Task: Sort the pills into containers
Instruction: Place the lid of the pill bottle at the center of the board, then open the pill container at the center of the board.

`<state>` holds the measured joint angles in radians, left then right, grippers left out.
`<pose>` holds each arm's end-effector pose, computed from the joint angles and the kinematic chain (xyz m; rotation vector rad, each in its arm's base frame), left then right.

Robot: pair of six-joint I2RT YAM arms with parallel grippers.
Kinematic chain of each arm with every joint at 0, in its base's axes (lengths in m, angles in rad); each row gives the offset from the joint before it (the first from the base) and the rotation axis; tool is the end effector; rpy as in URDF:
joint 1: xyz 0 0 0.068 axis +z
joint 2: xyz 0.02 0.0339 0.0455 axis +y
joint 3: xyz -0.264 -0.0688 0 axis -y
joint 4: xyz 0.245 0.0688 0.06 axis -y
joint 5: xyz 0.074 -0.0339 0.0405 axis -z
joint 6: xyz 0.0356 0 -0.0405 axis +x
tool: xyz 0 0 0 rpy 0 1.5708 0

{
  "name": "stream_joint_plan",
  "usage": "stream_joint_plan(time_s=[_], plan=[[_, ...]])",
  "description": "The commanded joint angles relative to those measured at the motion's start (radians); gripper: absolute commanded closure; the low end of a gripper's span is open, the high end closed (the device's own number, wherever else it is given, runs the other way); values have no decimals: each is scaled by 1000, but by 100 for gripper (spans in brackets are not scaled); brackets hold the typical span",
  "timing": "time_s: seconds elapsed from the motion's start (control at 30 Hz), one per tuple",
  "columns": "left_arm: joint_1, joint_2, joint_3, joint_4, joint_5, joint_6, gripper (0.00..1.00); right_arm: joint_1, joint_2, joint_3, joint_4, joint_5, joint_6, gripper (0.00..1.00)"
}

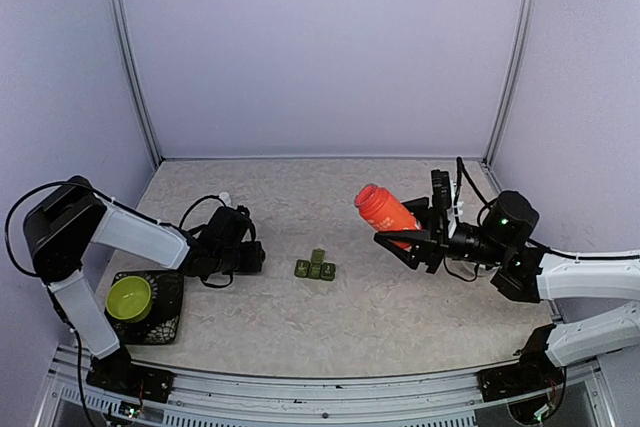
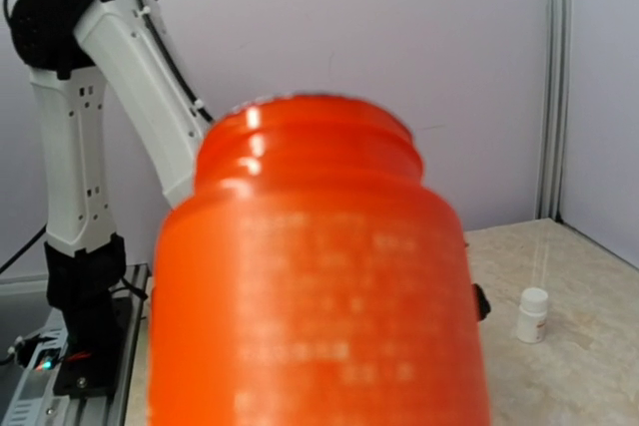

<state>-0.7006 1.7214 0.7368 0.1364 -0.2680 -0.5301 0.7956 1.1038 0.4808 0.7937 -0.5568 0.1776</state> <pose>0.2482 -0.1970 0.1223 0.0823 2.3936 -0.2585 0.1530 0.1830 0.2727 -0.9132 1.2365 1.1759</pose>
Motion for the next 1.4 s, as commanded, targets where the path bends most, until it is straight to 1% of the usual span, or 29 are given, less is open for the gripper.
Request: stream_joint_plan(time_s=[0.0,0.03,0.17,0.3,0.4,0.5,0.57,0.67,0.83,0.97,1.07,1.37], plan=[[8,55,6,73,-6,2,52,4,-27,-8,6,0,12,95],[9,59,6,76,-7,-2,48,4,-26,-8,6,-1,11,95],[7,46,-2,79,-7,-12,25,4,-18,-8,4,0,11,95],[-4,-15,-11,64,-9,-11,9,3,-18,-12,3,0,12,95],[-32,-75,2,28,-30,4,3,4,-27,-11,-7,3,12,94],[-70,-125,38,11,-13,66,2,4,-41,-10,-31,6,8,94],[-75,-127,80,2,79,135,3,4,-51,-7,-55,9,3,94],[-63,-84,159,-22,279,228,6,4,-66,3,-102,3,1,94],[-66,46,303,-98,440,345,12,4,-105,-6,-159,-9,12,94],[-71,123,371,-135,456,372,14,4,-134,-14,-208,-6,14,93],[-69,159,388,-144,493,373,15,4,-155,-19,-237,-1,12,93],[-69,147,307,-80,600,327,16,4,-165,-18,-263,13,9,93]])
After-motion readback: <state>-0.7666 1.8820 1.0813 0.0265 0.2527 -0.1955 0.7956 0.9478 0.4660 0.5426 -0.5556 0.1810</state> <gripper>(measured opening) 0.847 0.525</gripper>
